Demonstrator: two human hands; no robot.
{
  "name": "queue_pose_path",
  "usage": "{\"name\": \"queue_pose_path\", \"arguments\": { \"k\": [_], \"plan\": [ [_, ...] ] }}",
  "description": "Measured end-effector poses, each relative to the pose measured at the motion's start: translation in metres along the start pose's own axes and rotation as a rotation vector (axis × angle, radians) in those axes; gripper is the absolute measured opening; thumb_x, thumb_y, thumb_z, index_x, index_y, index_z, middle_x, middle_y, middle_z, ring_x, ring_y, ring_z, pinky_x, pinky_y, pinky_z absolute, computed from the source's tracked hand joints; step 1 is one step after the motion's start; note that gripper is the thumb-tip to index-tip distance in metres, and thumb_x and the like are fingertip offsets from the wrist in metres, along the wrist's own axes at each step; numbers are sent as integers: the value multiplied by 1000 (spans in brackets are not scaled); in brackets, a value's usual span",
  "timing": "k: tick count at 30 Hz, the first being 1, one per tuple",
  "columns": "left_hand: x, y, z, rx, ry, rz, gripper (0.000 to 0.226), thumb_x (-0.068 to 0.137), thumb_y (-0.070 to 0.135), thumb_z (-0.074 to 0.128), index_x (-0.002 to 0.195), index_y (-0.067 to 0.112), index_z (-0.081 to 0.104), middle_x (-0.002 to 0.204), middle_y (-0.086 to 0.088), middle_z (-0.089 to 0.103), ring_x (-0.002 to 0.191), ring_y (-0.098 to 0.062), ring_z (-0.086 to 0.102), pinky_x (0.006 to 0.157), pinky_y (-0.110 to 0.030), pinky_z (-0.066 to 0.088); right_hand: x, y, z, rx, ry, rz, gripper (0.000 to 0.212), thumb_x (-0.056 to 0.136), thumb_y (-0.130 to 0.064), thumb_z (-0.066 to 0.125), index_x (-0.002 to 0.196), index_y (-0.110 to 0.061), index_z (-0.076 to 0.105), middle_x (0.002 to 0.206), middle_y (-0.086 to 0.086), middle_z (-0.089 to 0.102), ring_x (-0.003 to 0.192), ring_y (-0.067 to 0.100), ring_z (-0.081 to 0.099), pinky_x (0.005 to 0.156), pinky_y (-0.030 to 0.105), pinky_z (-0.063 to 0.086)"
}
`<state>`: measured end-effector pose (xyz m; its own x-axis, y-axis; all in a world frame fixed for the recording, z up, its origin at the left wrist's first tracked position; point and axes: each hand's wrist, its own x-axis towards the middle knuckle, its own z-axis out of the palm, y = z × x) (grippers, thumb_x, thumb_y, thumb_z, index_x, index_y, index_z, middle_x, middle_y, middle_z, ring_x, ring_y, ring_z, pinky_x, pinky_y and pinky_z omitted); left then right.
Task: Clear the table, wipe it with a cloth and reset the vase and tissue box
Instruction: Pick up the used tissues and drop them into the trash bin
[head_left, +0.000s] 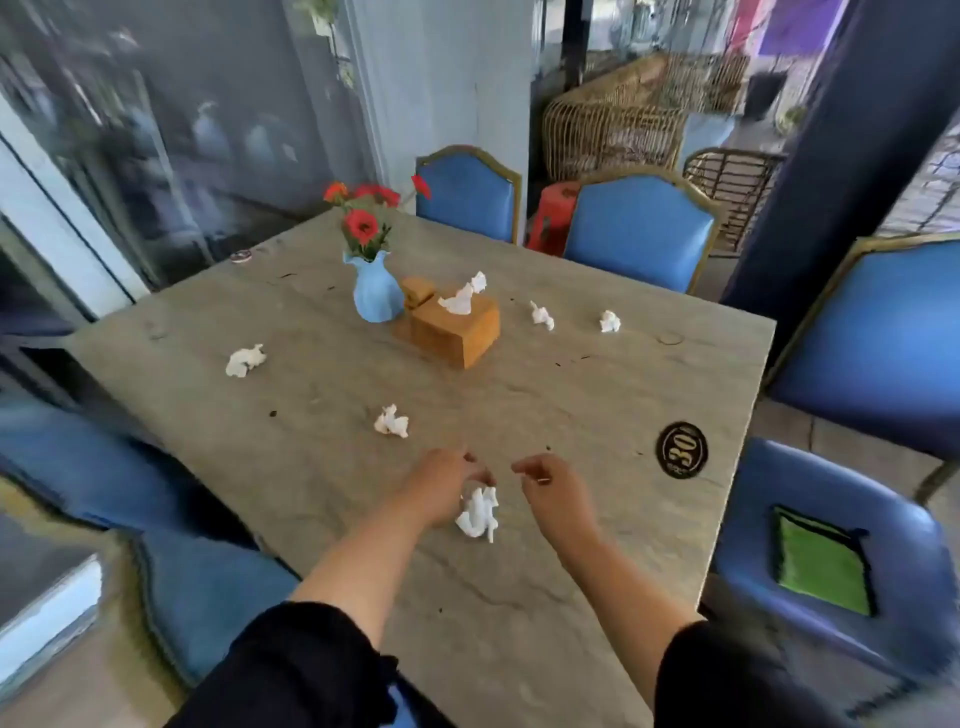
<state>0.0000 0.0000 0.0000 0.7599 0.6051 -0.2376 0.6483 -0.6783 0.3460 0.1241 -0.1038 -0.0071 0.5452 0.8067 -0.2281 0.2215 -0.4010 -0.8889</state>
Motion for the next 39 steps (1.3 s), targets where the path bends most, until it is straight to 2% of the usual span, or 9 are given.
{"name": "queue_pose_path", "arguments": {
  "k": [5, 10, 15, 19, 23, 26, 29, 33, 39],
  "plan": [
    [15, -37, 33, 26, -133, 70, 35, 89, 8, 57, 123, 13, 58, 133, -11, 51, 123, -30, 49, 102, -38, 42, 8, 9, 32, 53, 172, 120, 29, 86, 0, 47, 95, -18, 68, 88, -8, 61, 77, 9, 54, 69, 25, 41],
    [22, -63, 48, 7, -87, 152, 22, 82, 14, 59, 99, 10, 72, 108, -12, 65, 102, -28, 61, 85, -30, 45, 8, 13, 52, 119, 273, 190, 26, 89, -5, 49, 92, -25, 64, 76, -10, 58, 60, 6, 47, 55, 22, 36],
    [15, -59, 30, -374, 102, 0, 15, 81, 19, 67, 95, 14, 71, 90, 1, 70, 83, -13, 63, 65, -14, 41, 4, -3, 71, 313, 70, 325, 25, 101, -30, 38, 120, -27, 53, 104, -2, 58, 90, 20, 58, 74, 34, 48],
    [7, -58, 3, -573, 185, -12, 20, 73, 18, 77, 84, 21, 60, 75, 9, 64, 67, -2, 59, 59, -4, 40, 12, -23, 94, 542, 85, 367, 27, 102, -28, 37, 119, -12, 52, 97, 12, 61, 72, 21, 56, 67, 35, 47],
    [10, -84, -22, -573, 97, 6, 17, 78, 20, 74, 92, 20, 66, 81, 9, 67, 77, -6, 63, 70, -17, 46, 22, -39, 110, 545, 169, 388, 21, 101, -14, 35, 110, -8, 54, 90, 8, 56, 68, 18, 51, 59, 29, 45],
    [27, -122, -36, -456, 215, -8, 11, 84, 13, 66, 91, 19, 71, 89, 4, 66, 77, -9, 58, 72, -23, 45, 37, -51, 126, 502, 192, 385, 28, 102, -15, 30, 111, -8, 56, 83, 8, 52, 63, 16, 44, 52, 26, 37],
    [49, -161, -38, -180, 272, -18, 29, 85, 3, 58, 103, 21, 70, 113, -4, 55, 104, -21, 51, 87, -29, 42, 56, -59, 144, 499, 203, 424, 32, 103, -22, 29, 108, -11, 59, 76, 7, 43, 61, 18, 41, 45, 24, 35],
    [68, -196, -28, 40, 105, 54, 51, 87, 0, 51, 128, 29, 55, 141, 2, 41, 125, -24, 40, 99, -35, 42, 79, -68, 171, 516, 258, 495, 40, 103, -34, 33, 89, -13, 64, 76, 7, 51, 55, 20, 49, 45, 24, 37],
    [82, -225, -25, -181, 145, 136, 39, 86, 1, 53, 119, 18, 65, 119, -6, 59, 110, -23, 53, 86, -21, 38, 103, -69, 203, 649, 343, 539, 30, 96, -2, 36, 107, -11, 62, 77, 10, 63, 67, 22, 63, 65, 33, 49]
  ]
}}
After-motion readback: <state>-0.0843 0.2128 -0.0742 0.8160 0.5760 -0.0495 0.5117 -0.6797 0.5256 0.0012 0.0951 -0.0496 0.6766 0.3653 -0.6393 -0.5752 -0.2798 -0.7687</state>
